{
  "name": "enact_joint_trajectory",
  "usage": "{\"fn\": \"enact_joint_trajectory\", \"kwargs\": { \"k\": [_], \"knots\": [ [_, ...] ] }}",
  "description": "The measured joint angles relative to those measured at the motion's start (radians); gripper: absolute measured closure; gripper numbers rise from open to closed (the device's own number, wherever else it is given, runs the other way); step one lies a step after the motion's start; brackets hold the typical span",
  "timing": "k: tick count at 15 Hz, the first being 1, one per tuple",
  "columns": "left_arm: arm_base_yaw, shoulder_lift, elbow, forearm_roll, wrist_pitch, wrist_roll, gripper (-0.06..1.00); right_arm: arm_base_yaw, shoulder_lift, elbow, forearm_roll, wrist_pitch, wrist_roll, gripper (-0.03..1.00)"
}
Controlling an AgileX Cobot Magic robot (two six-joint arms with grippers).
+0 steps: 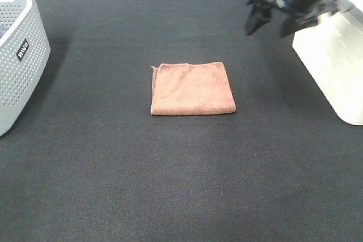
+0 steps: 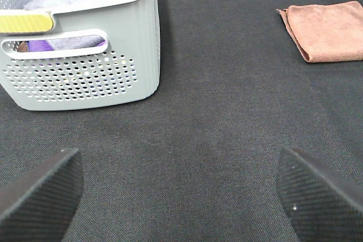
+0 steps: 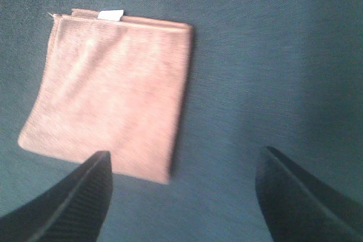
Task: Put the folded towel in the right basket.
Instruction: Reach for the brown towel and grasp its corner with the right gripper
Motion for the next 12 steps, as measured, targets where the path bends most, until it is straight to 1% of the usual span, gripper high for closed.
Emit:
{"fn": "enact_joint_trajectory", "kwargs": {
  "k": [1,2,3,4,7,9,12],
  "knots": [
    [0.000,0.000,0.000,0.000,0.000,0.000,0.07,0.000,0.064,-0.047,0.037,0.019,-0.005,0.29],
    [0.000,0.000,0.000,0.000,0.000,0.000,0.07,0.000,0.130,-0.109,0.067,0.058,-0.008,0.29],
    [0.000,0.000,0.000,0.000,0.000,0.000,0.07,0.000,0.191,-0.178,0.084,0.106,-0.009,0.29],
    [0.000,0.000,0.000,0.000,0.000,0.000,0.07,0.000,0.283,-0.278,0.100,0.185,-0.011,0.29],
    [0.000,0.000,0.000,0.000,0.000,0.000,0.07,0.000,0.450,-0.457,0.107,0.284,-0.009,0.29],
    [0.000,0.000,0.000,0.000,0.000,0.000,0.07,0.000,0.527,-0.531,0.108,0.311,-0.008,0.28],
    [0.000,0.000,0.000,0.000,0.000,0.000,0.07,0.000,0.595,-0.549,0.107,0.314,-0.023,0.25]
  ]
}}
